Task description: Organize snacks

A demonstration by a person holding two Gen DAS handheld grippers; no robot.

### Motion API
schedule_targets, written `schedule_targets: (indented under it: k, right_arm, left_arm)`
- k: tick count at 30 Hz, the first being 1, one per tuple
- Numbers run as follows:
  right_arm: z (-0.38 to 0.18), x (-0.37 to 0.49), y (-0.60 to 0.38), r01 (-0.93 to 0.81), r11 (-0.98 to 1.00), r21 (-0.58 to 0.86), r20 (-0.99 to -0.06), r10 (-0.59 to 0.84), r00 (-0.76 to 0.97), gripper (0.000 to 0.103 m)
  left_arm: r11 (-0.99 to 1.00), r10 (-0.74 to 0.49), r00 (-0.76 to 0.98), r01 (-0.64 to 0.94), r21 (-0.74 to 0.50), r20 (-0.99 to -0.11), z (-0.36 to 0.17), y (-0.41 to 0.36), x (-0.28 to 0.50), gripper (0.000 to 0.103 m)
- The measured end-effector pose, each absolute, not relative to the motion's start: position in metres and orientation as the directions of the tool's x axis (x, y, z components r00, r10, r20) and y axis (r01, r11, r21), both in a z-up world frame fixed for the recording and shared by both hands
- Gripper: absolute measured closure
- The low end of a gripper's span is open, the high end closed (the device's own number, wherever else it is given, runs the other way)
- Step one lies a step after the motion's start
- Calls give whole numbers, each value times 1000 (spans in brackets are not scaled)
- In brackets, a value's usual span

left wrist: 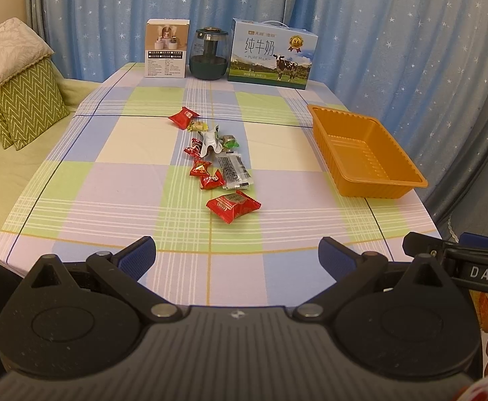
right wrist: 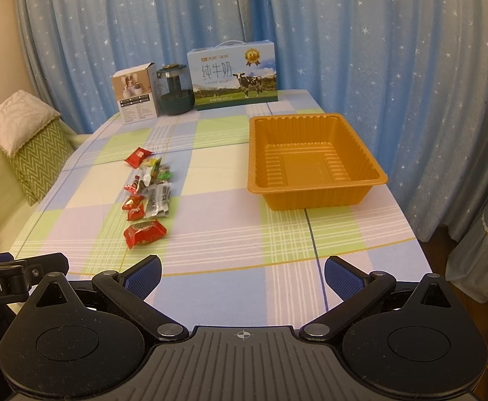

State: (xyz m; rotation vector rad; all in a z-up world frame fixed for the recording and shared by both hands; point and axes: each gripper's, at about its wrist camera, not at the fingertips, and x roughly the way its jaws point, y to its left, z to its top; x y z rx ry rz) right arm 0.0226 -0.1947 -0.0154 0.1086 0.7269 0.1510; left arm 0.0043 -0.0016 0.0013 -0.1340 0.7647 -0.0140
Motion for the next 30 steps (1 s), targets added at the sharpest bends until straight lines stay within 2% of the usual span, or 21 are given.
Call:
schedule_targets:
  k: [16,25,28,30]
  right_arm:
    - [-17,22,-197,-100,983,153,-653,176,737,0]
    - [-26,23,-193,-87,981,174,-623,178,761,0]
    - [-32,29,-192,-87,981,176,-621,179,763,0]
    - [-37,33,-193,-89,979,181,-621,184,762,1]
  left_arm:
    - [990,-71,721,-33,-137,-689,-1,-3,3,0]
    - [988,-98,716,-13,-153,-691,-7,5,14,0]
    - [990,-105,707,5,-144,-699,-14,9,24,3]
    - [988,-126,694,26,-150,-709,-20,13,35,8]
